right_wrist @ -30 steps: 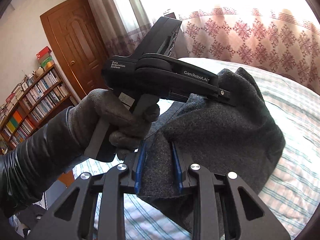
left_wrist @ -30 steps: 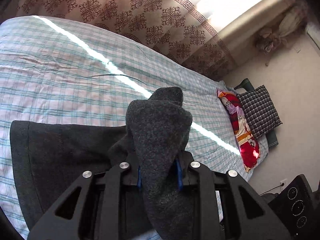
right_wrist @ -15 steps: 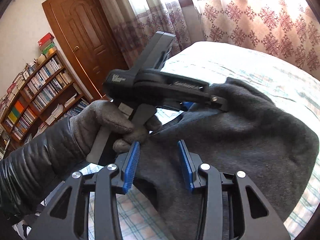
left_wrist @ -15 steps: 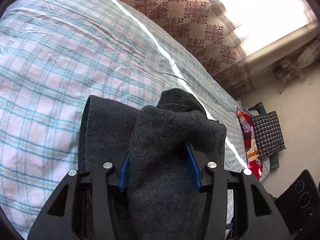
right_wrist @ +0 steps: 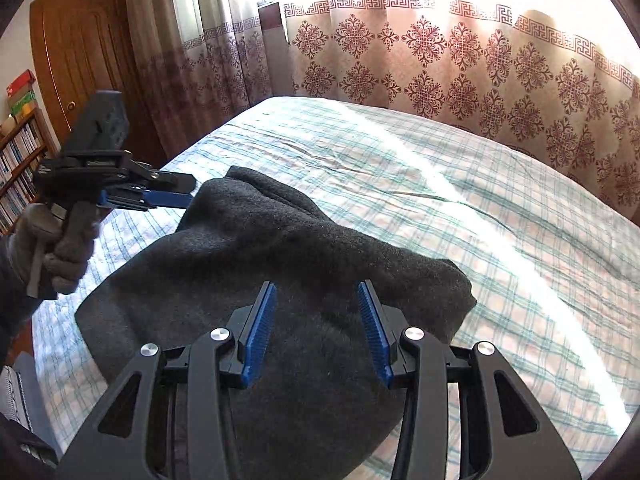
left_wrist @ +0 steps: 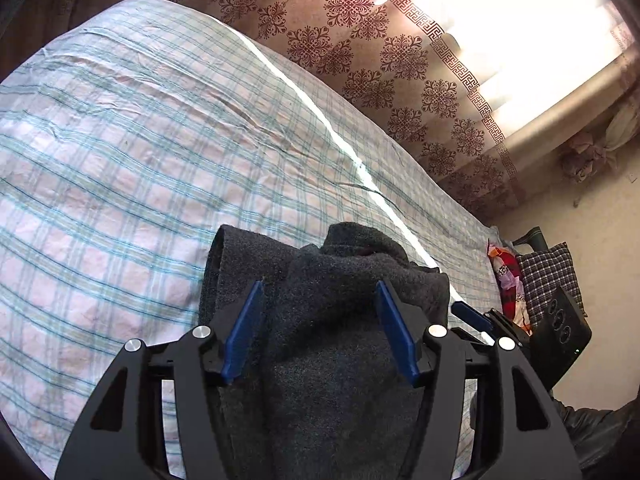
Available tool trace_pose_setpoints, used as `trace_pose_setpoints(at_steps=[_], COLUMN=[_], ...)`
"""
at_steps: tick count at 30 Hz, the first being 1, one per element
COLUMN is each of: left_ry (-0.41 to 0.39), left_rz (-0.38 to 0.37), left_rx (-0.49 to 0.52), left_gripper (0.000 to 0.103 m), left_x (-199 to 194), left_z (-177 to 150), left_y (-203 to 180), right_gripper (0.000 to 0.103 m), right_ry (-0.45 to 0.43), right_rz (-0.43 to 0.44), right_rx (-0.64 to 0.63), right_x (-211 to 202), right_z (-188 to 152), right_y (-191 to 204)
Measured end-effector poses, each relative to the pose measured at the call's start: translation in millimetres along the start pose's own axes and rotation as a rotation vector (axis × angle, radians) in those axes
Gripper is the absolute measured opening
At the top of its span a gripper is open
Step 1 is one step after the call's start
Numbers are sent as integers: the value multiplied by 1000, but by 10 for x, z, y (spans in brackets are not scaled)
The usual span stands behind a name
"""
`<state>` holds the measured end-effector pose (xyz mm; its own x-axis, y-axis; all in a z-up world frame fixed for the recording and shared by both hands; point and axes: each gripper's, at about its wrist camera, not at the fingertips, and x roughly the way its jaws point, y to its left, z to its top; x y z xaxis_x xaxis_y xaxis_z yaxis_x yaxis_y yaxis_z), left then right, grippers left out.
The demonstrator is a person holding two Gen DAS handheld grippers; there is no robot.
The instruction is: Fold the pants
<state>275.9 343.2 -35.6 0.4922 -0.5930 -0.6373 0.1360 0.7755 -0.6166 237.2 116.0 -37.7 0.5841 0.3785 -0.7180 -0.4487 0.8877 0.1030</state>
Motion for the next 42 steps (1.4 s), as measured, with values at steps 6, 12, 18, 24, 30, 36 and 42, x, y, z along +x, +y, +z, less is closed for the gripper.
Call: trace_pose_setpoints(at_steps=[6, 12, 18, 24, 30, 36, 42], left_ry=[-20, 11, -129, -54, -33, -70, -89], left_rz=[102, 388, 433, 470, 401, 411, 500], left_rx=[111, 162, 98, 0, -116, -76, -29], left_gripper=[61, 61, 61, 68, 54, 32, 30], left_x=[-243, -4, -342, -341, -319, -493, -437], left_z=[-449, -1101, -1244, -1336, -1446, -1401, -1397], left_y=[-584, -619, -574, -319, -68, -159, -200], right_gripper=[46, 48, 89, 89, 46, 36, 48], right_ry=[44, 56, 20, 193, 215, 162, 142], right_rz=[26, 42, 184, 279, 364, 350, 292], right_rx=[19, -31, -99, -168, -118, -75, -100], right_x=[476, 482, 279, 915, 1039, 939, 1143], right_z=[198, 250, 606, 736, 733, 835, 817], right_y=[6, 48, 152, 383, 439, 513, 639])
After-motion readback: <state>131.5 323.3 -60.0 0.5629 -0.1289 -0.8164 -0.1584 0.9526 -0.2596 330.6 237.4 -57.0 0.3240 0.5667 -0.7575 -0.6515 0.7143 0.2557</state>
